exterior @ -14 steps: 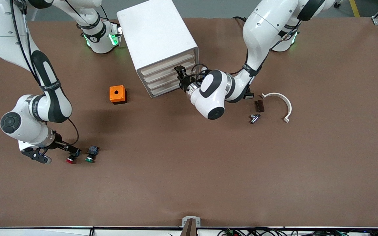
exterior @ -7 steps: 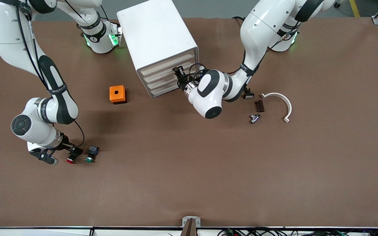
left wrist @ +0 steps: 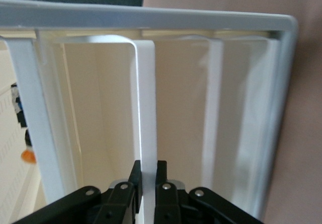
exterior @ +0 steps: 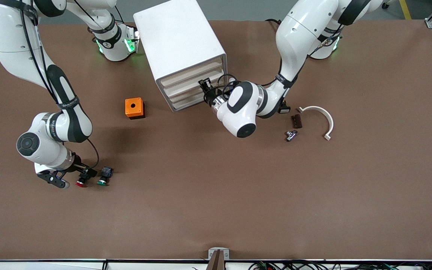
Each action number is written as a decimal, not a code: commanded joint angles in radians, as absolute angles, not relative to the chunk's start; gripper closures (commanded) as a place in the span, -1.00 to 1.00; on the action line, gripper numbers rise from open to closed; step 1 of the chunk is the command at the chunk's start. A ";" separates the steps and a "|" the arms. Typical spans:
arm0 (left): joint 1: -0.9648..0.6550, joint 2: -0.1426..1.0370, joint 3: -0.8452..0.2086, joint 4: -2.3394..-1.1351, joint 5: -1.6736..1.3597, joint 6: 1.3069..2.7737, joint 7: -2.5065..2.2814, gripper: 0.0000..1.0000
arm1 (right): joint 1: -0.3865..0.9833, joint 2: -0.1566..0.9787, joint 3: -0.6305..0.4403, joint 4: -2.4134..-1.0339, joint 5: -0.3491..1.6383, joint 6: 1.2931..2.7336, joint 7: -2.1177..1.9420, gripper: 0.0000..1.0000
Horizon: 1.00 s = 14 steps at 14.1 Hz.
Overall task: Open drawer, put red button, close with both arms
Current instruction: 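Pull the drawer open with the left gripper while the right gripper lifts the red button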
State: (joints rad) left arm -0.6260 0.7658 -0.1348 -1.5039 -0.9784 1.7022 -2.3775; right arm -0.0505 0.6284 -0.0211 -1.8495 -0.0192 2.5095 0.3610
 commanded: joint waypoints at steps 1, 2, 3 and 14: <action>-0.520 0.778 -0.137 -1.459 -0.979 1.689 -2.303 1.00 | -0.057 0.641 -0.020 -1.830 -0.029 2.513 0.315 -0.58; -0.481 0.778 -0.137 -1.453 -0.970 1.689 -2.258 1.00 | -0.054 0.641 -0.020 -1.830 -0.029 2.511 0.319 -0.27; -0.450 0.779 -0.137 -1.445 -0.963 1.689 -2.214 1.00 | -0.052 0.641 -0.020 -1.830 -0.026 2.511 0.328 0.22; -0.351 0.818 -0.138 -1.350 -0.965 1.690 -2.151 -1.00 | 0.073 0.429 -0.018 -1.750 -0.018 2.080 0.521 1.00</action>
